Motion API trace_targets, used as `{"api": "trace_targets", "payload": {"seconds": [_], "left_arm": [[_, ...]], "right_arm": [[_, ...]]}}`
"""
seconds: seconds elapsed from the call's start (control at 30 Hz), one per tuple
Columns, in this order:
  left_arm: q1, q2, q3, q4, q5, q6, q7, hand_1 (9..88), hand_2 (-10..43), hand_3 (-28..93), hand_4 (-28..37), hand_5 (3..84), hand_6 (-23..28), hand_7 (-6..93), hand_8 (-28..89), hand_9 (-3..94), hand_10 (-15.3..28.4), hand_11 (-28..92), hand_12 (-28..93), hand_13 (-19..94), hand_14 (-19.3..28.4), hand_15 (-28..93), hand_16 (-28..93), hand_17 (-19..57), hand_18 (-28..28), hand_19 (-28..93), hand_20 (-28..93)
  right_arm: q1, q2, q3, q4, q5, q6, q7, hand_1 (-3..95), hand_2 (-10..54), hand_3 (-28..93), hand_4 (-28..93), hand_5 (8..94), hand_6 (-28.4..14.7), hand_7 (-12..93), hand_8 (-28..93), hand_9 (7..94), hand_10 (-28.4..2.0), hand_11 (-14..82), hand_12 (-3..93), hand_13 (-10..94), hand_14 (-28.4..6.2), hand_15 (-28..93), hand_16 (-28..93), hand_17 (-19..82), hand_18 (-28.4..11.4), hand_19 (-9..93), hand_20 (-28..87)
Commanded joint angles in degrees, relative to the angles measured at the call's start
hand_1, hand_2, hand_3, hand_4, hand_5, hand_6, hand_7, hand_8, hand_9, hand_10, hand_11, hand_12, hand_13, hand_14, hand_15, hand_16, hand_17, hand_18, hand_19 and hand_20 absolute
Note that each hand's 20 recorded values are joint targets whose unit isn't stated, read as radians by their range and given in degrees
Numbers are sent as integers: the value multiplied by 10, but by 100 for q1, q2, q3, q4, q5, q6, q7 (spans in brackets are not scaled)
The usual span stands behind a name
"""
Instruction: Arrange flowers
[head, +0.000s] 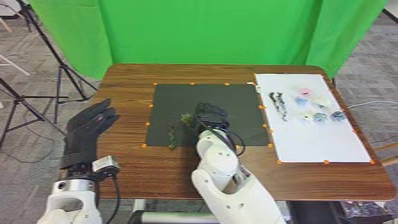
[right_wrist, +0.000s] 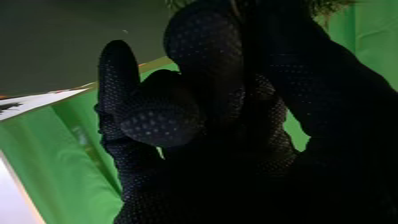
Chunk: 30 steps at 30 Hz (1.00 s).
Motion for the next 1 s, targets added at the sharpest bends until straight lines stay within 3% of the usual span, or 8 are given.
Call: {"api": "trace_targets", "payload": {"seconds": [0.03, 0.13, 0.27, 0.5, 0.73, 0.8, 0.9, 1.0], "left_arm": [[44, 80, 39, -16, -46, 16, 29, 294, 11, 818, -137, 425, 120, 168, -110, 342, 204, 423, 70, 244, 272, 668, -183, -83, 224, 568, 147], [-19, 54, 39, 3, -8, -30, -42, 294, 11, 818, -137, 425, 120, 168, -109, 342, 204, 423, 70, 244, 272, 668, -183, -83, 224, 568, 147], [39, 76, 29, -13, -26, -6, 1, 294, 10, 820, -136, 426, 120, 167, -109, 342, 204, 424, 70, 245, 273, 668, -183, -83, 224, 568, 147], [57, 13, -25, -17, 38, -63, -69, 295, 9, 820, -136, 426, 120, 167, -110, 342, 204, 424, 70, 245, 273, 668, -183, -84, 224, 568, 147], [74, 36, -36, -28, 33, -45, -59, 295, 9, 820, -135, 426, 120, 168, -109, 342, 204, 424, 70, 246, 273, 669, -183, -83, 224, 567, 147], [89, 25, -45, -32, 39, -47, -56, 295, 9, 821, -134, 426, 120, 167, -109, 342, 204, 424, 70, 246, 273, 669, -183, -83, 224, 567, 147], [102, 32, -39, -35, 26, -35, -36, 296, 9, 821, -134, 426, 120, 167, -109, 343, 204, 424, 70, 246, 273, 669, -183, -83, 224, 567, 147], [95, 30, -40, -43, 28, -6, -56, 297, 9, 821, -134, 426, 120, 168, -109, 343, 204, 424, 70, 246, 273, 669, -183, -83, 224, 567, 147]], "right_arm": [[-23, 4, -76, -74, -11, -40, 54, 497, -95, 726, -255, 867, -49, 186, 162, 877, -115, 462, 307, 820, -111, 714, 337, 261, -284, 858, 119], [-17, -7, -56, -39, -120, -91, 21, 492, -95, 721, -250, 859, -53, 188, 164, 860, -122, 477, 308, 806, -119, 726, 339, 255, -284, 853, 117], [-7, 51, -96, -63, -47, -96, 110, 488, -95, 718, -244, 845, -59, 189, 161, 839, -128, 493, 315, 786, -128, 746, 340, 250, -284, 848, 118], [71, 99, -136, -113, 44, -254, 225, 458, -95, 733, -239, 812, -72, 191, 153, 803, -150, 519, 316, 755, -144, 770, 335, 242, -284, 836, 124], [46, 69, -118, -210, 192, -549, 296, 440, -95, 745, -232, 786, -82, 195, 137, 769, -172, 533, 314, 737, -152, 781, 333, 244, -284, 825, 130], [59, 99, -155, -246, 268, -552, 325, 425, -95, 752, -227, 772, -90, 197, 112, 751, -186, 550, 308, 728, -157, 789, 334, 247, -284, 822, 134], [55, 91, -152, -299, 329, -553, 295, 392, -95, 761, -213, 750, -102, 222, -50, 721, -201, 574, 300, 714, -162, 803, 332, 249, -284, 810, 151], [61, 80, -152, -338, 358, -511, 238, 360, -95, 754, -210, 728, -114, 230, -66, 693, -215, 593, 308, 697, -171, 816, 334, 249, -284, 803, 154]]}}
